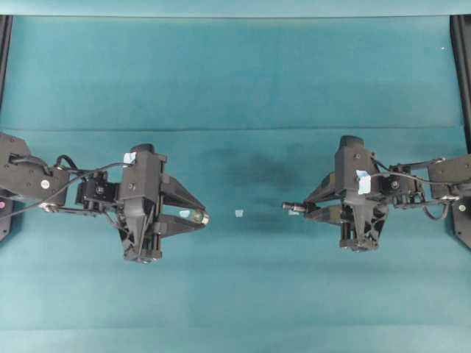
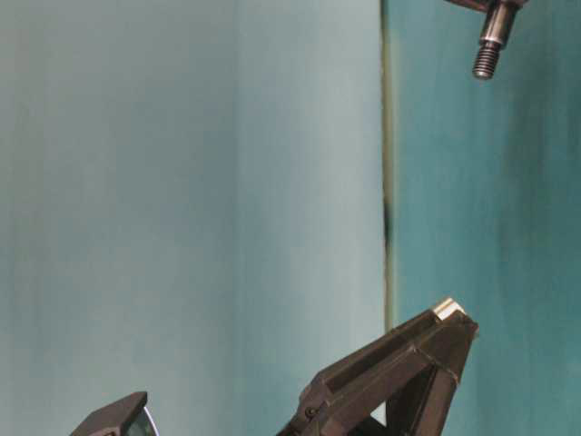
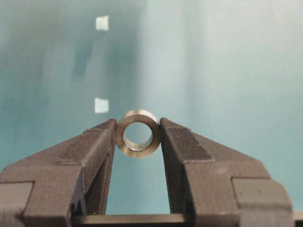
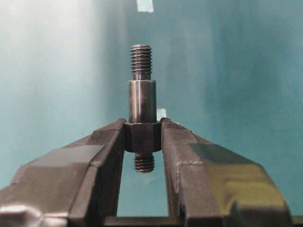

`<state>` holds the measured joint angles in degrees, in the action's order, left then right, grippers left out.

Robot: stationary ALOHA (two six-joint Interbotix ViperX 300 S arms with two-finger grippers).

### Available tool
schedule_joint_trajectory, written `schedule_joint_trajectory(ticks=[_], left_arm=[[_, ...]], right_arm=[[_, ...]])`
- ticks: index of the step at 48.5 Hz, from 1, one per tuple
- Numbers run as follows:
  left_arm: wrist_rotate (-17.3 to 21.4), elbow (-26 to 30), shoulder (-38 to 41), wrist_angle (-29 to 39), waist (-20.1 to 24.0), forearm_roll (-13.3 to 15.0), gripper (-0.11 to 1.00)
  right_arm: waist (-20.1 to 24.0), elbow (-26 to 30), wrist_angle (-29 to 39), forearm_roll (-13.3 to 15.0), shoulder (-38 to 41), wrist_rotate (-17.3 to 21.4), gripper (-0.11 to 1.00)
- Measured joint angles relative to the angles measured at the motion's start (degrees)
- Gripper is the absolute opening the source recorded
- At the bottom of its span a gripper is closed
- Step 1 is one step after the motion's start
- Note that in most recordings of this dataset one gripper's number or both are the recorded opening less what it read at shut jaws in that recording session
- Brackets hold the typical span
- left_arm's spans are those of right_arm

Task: Insert the washer onto the shaft with both hands.
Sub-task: 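Lift both objects and rotate grippers to face each other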

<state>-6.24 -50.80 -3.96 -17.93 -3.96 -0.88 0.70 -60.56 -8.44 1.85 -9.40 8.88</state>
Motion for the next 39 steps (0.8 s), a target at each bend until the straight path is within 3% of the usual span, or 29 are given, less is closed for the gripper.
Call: schedule_joint_trajectory(ticks=[39], left_arm=[[-0.18, 0.26, 1.32, -4.13, 0.0, 0.0, 0.36]], right_arm=[[1.93, 0.26, -2.9, 0.0, 0.62, 0.35, 0.0]])
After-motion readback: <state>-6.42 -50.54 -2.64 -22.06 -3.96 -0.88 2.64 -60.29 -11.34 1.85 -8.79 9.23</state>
